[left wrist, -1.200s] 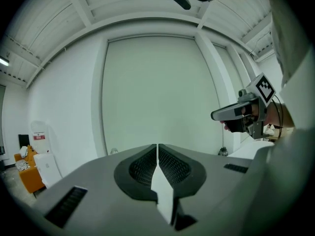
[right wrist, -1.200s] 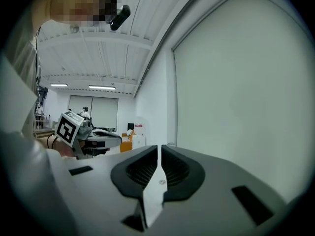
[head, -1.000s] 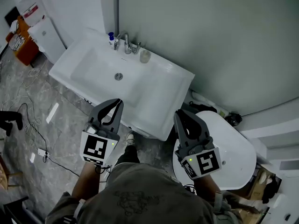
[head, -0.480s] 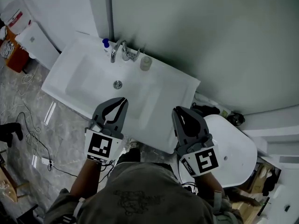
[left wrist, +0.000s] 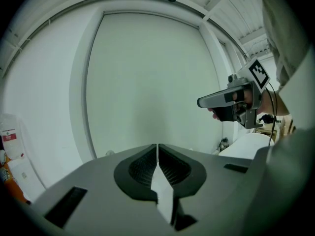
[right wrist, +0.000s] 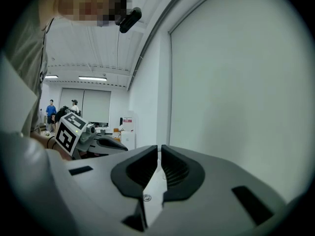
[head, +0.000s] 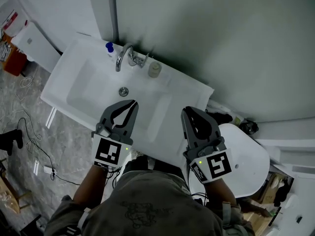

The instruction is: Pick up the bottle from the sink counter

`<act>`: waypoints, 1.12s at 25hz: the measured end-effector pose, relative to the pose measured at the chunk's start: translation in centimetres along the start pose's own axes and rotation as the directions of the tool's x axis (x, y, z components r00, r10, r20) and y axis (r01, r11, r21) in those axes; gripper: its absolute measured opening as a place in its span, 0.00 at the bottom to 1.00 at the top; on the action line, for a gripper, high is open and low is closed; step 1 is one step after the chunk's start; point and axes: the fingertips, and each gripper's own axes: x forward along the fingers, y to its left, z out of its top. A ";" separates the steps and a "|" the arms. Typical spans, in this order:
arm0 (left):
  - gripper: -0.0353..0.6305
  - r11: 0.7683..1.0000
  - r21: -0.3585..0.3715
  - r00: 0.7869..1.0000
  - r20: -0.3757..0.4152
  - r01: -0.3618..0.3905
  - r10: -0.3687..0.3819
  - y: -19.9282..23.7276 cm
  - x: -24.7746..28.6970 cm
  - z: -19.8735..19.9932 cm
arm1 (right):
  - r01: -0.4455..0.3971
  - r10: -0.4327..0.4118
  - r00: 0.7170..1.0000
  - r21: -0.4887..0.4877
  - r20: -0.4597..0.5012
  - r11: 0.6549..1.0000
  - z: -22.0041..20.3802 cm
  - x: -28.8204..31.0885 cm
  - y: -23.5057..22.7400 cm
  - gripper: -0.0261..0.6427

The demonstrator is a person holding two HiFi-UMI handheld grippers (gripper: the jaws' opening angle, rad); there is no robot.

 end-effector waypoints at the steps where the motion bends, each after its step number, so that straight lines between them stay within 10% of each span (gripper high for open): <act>1: 0.09 1.000 -0.001 1.000 0.001 -0.001 0.001 0.0 0.3 0.1 | 0.000 0.000 1.000 0.001 0.002 1.000 0.0 0.1 -0.3 0.10; 22: 0.10 0.993 -0.010 0.989 0.096 -0.116 0.116 1.7 8.2 3.5 | -0.086 0.086 0.996 0.022 0.026 0.996 -0.4 5.9 -7.1 0.10; 28: 0.33 0.989 0.060 0.984 0.123 -0.137 0.129 2.8 11.7 3.4 | -0.129 0.128 0.992 0.002 0.014 0.992 -1.0 9.4 -8.4 0.10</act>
